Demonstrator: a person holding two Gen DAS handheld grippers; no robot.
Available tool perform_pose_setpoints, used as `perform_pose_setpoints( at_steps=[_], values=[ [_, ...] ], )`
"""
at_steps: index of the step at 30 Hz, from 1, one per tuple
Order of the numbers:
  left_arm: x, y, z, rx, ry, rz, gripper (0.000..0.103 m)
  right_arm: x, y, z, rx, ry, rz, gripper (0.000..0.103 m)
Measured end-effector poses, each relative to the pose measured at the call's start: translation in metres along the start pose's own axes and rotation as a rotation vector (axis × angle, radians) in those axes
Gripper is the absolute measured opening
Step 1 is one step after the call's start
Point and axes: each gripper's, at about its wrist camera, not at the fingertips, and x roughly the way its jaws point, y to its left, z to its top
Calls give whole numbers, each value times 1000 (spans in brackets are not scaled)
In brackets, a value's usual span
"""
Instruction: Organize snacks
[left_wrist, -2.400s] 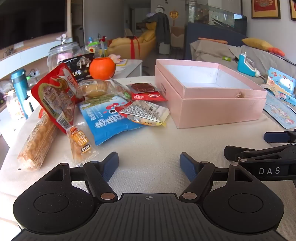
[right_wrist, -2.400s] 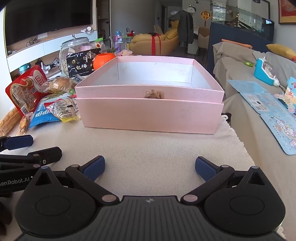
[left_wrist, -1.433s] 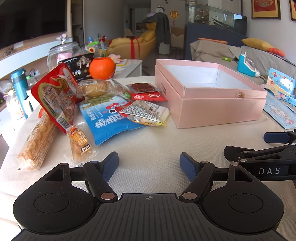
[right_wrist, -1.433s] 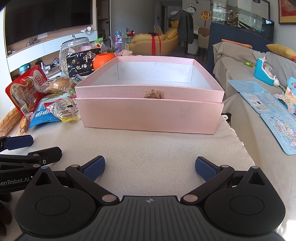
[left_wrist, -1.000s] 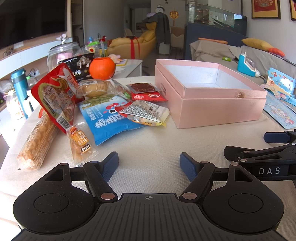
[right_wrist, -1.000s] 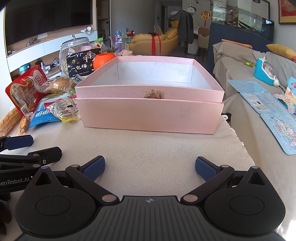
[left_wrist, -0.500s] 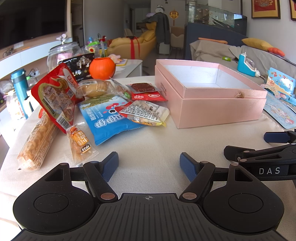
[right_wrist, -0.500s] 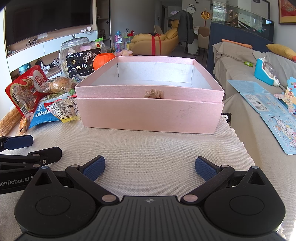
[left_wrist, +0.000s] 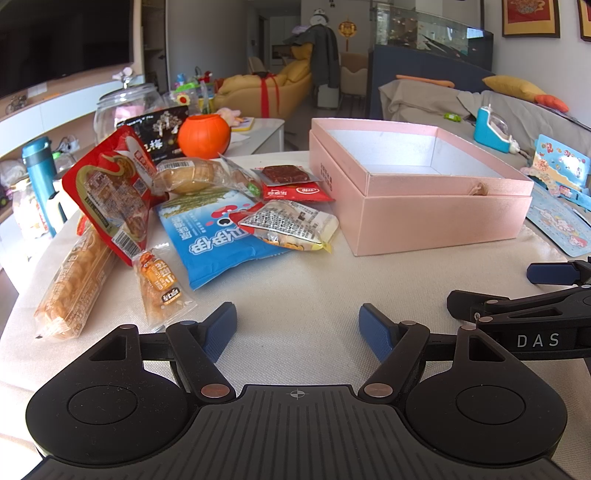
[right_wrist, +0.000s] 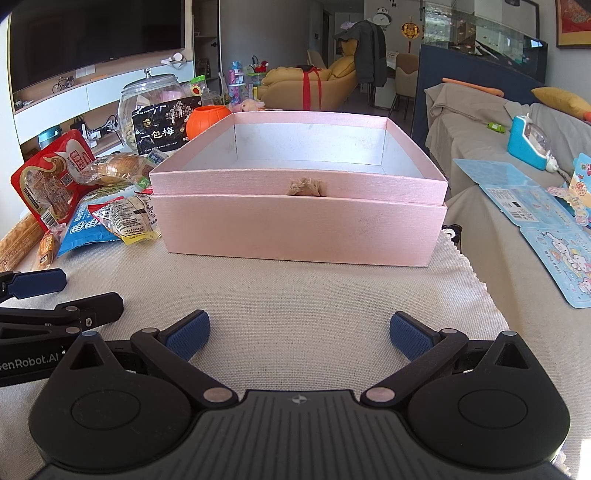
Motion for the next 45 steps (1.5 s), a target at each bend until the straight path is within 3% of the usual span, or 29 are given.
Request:
perform_pose_setpoints(
  at_steps=[39, 42, 45],
  values=[
    [0, 0, 0, 2, 0, 0, 79, 6, -2, 3, -1, 5, 12, 103],
    [0, 2, 0, 4, 0, -8, 79, 6, -4, 13, -4, 96, 34, 103],
    [1, 4, -1, 20, 1, -21, 79, 15, 2, 26, 10, 180, 0, 103]
  ],
)
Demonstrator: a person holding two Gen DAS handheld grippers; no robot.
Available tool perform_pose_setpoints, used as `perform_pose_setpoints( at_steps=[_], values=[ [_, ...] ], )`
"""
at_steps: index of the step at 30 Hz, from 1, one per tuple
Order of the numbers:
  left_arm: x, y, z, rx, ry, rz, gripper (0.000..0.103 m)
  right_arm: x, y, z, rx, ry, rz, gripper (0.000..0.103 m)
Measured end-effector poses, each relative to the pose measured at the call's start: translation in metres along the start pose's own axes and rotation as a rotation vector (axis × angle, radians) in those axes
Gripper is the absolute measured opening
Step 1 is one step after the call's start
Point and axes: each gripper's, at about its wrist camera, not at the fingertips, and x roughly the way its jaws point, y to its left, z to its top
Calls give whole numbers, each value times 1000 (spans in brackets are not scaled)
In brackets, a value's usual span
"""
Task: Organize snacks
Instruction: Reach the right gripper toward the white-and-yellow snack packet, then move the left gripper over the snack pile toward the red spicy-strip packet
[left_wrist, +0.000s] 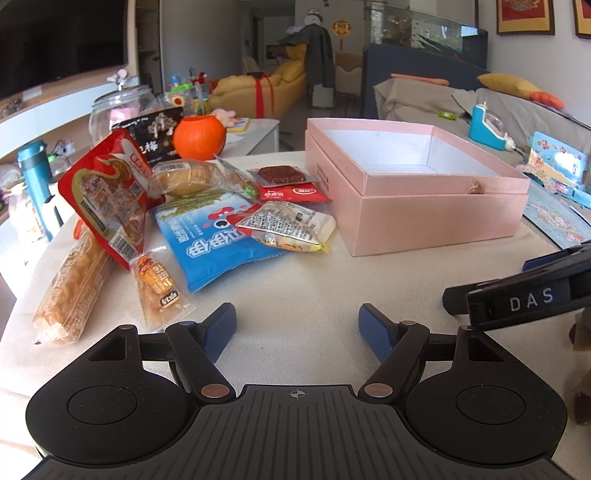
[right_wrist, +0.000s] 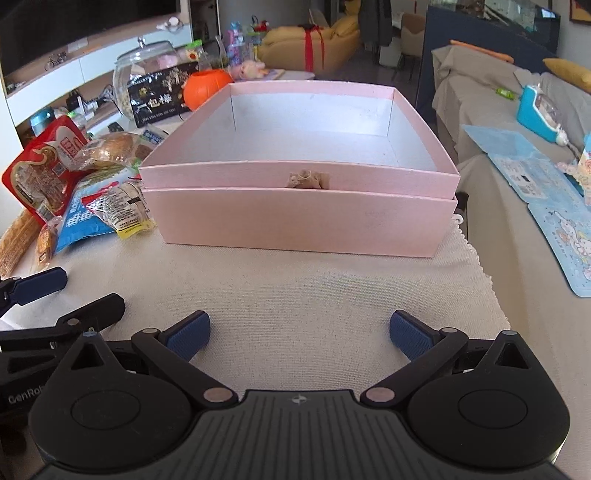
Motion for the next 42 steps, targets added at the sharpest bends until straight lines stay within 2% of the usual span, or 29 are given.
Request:
perform_pose_setpoints(
  at_steps=[2, 5, 7, 10, 12, 14, 18, 22, 23, 26, 27, 31, 33, 35, 36, 38, 42],
  values=[
    [0, 5, 5, -5, 8, -30, 77, 5, 4, 4, 16, 24, -19, 103],
    [-10, 25, 13, -56, 3, -77, 76, 5, 5, 3, -9, 3, -6, 103],
    [-19, 40, 23, -75, -13, -66, 76, 5, 4, 7, -25, 10, 8, 103],
    [-27, 64, 36, -115, -29, -40, 76, 6, 14, 23, -90, -7, 130, 103],
    [-30, 79, 40, -136, -36, -9, 75, 6, 21, 33, -90, -69, 145, 103],
    [-31, 93, 42, -154, -33, 18, 75, 13, 28, 45, -30, -86, 142, 103],
    [-33, 109, 38, -193, -9, 13, 75, 37, 46, 67, 38, -90, 204, 103],
    [-33, 108, 34, -199, 19, -17, 73, 57, 74, 80, 11, -59, 279, 102],
    [-31, 105, 33, -191, 26, -17, 71, 59, 81, 80, 12, -56, 291, 101],
    [-23, 101, 34, -181, 46, -12, 62, 57, 96, 79, -62, -47, 291, 77],
    [-21, 100, 34, -186, 46, -12, 62, 54, 96, 77, -94, -48, 280, 75],
    [-9, 95, 39, -170, 42, -4, 59, 34, 78, 59, -142, 4, 288, 75],
    [-4, 92, 39, -163, 37, -5, 59, 21, 62, 52, -168, 33, 349, 75],
    [-2, 90, 39, -178, 27, -15, 59, 6, 45, 51, -148, -1, 367, 78],
    [-3, 89, 38, -181, 17, -18, 59, -1, 38, 52, -131, -38, 353, 83],
    [-7, 87, 37, -174, 0, -24, 59, -5, 26, 60, -100, -101, 328, 84],
    [-15, 87, 34, -150, 2, -29, 59, 10, 20, 81, -44, -117, 333, 84]
  ],
)
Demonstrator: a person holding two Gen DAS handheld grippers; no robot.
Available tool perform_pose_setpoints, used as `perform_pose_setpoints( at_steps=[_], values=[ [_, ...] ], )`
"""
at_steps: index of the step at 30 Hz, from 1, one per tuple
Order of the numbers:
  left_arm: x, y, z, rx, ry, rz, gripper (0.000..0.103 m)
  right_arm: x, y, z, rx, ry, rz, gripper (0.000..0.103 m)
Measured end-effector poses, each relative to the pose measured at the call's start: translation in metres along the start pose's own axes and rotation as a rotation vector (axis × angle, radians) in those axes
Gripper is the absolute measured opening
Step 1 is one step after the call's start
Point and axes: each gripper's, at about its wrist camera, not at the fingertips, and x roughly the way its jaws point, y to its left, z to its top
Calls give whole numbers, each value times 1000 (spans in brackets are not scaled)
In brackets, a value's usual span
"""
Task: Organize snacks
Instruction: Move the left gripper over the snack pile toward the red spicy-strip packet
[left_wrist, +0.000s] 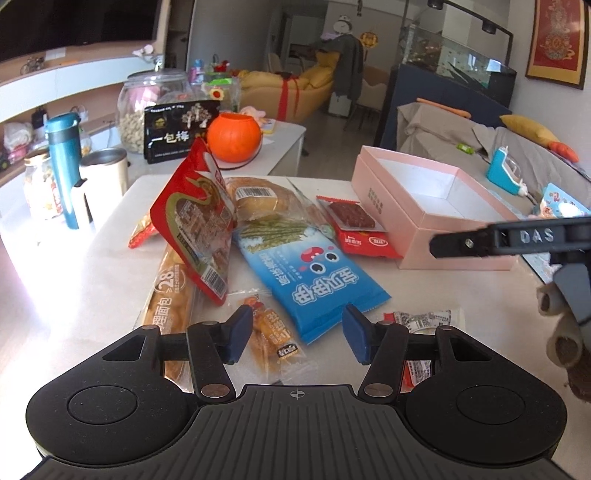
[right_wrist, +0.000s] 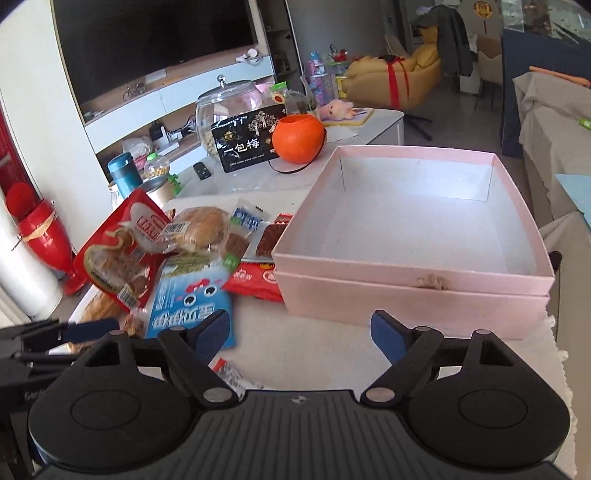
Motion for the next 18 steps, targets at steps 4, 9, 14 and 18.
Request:
perform_pose_setpoints(
  at_steps=[4, 9, 14, 18],
  values=[
    [-8, 5, 5, -11, -16, -34, 59, 31, 4, 16, 54, 10, 64, 86],
    [-3, -7, 51, 0, -59, -127, 59, 61, 24, 11, 10, 88, 43, 86],
    [71, -41, 104, 145, 22, -87, 59, 47, 22, -19, -103, 65, -49, 86],
    [138, -65, 123, 290, 141, -62, 56, 32, 3, -35, -101, 7, -70, 86]
  ],
)
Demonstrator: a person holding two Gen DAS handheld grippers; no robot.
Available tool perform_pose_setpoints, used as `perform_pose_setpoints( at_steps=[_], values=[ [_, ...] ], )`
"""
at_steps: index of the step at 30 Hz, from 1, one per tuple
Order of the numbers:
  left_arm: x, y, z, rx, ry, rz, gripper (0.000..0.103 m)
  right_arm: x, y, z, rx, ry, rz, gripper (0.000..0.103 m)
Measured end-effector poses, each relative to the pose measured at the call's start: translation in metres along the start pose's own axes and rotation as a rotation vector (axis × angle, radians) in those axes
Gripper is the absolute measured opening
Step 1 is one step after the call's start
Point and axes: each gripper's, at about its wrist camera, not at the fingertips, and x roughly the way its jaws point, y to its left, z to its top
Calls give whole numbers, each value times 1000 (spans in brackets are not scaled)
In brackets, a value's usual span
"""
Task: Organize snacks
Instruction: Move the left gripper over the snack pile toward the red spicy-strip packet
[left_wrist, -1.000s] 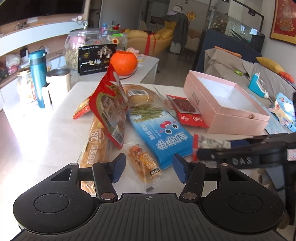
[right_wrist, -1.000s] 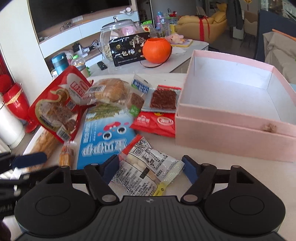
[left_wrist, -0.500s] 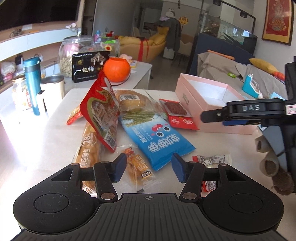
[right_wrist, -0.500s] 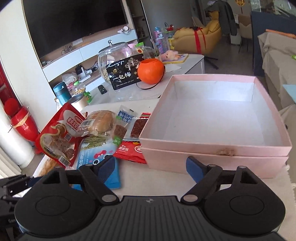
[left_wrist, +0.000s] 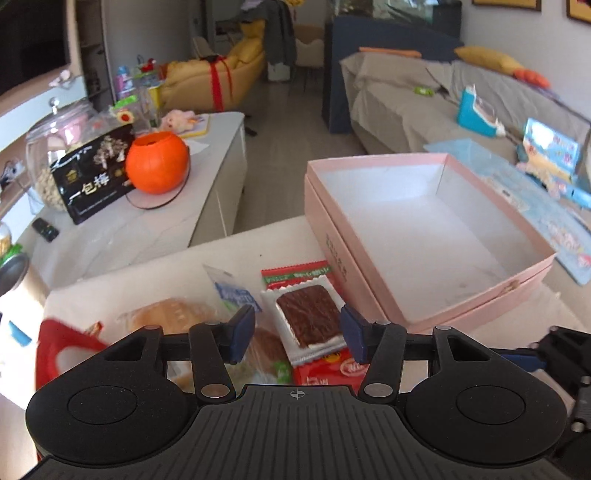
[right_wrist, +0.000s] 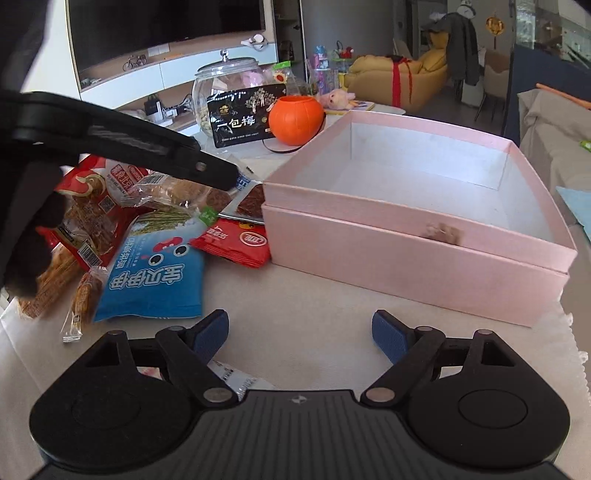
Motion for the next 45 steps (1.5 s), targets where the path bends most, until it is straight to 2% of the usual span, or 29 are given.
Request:
perform_pose_setpoints(
  at_steps=[2, 7, 9, 12, 20, 25, 26, 28, 30, 32, 35, 38, 42, 45],
  values=[
    [22, 0, 8, 20, 24, 8, 54, -4, -9, -2, 50, -22, 30, 86],
    [48, 14, 15, -22, 73, -145, 53, -2, -11, -2, 49, -21, 49, 91],
    [53, 18, 10, -1, 102, -169, 52, -3, -12, -2, 59, -23, 59, 92],
    [49, 22, 0, 29, 64, -179, 53, -4, -17, -2, 85, -30, 80, 92],
    [42, 10, -6, 116, 32, -84, 58, -5, -18, -2, 90, -32, 80, 92],
    [40, 13, -4, 176, 29, 89, 59, -2, -19, -1, 90, -31, 78, 92],
    [40, 15, -3, 162, 36, 104, 55, -2, -19, -1, 90, -31, 78, 92],
    [39, 24, 2, 84, 27, 51, 53, -1, -19, -1, 90, -31, 78, 92],
    [36, 32, 11, -17, -33, -40, 54, -2, -19, -1, 89, -31, 77, 92],
    [40, 32, 21, -56, -67, -62, 54, -1, -19, -1, 86, -31, 73, 92],
    [63, 15, 34, 7, -22, -57, 51, -2, -18, -1, 86, -32, 69, 92],
    [81, 8, 31, 65, 50, -65, 37, -2, -19, -1, 95, -35, 74, 92],
    [69, 11, 15, 132, 67, -146, 37, -3, -19, -2, 98, -36, 77, 92],
    [50, 11, -2, 209, 79, -156, 37, -4, -20, -2, 101, -38, 83, 93]
  ],
)
